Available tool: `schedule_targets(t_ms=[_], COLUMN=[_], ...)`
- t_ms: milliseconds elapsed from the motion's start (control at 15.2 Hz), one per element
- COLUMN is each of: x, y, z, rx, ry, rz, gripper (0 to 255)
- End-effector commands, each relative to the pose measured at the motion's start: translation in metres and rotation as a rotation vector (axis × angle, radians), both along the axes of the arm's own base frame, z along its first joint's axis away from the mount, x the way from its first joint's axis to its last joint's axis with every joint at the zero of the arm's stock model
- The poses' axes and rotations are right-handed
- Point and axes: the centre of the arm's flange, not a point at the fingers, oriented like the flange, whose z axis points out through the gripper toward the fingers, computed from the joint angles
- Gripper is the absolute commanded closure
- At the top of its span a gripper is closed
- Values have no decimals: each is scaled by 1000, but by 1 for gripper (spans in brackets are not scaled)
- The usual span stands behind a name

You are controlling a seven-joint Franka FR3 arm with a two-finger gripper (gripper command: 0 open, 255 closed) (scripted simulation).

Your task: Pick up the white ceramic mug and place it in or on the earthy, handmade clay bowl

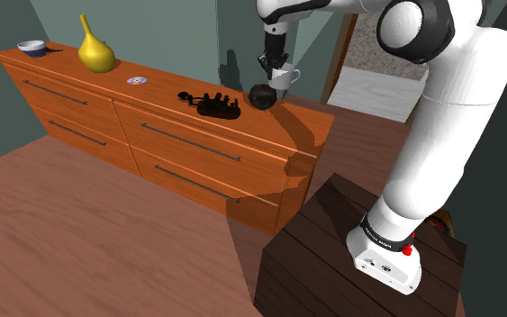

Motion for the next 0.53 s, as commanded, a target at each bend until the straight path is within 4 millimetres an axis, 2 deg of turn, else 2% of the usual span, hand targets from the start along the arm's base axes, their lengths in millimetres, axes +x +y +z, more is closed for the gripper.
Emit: schedule_targets(t_ms=[0,462], x=[22,105], y=[-11,-51], z=[5,13], rx=[0,0], ry=[0,0], rz=[0,1], gripper=[255,255])
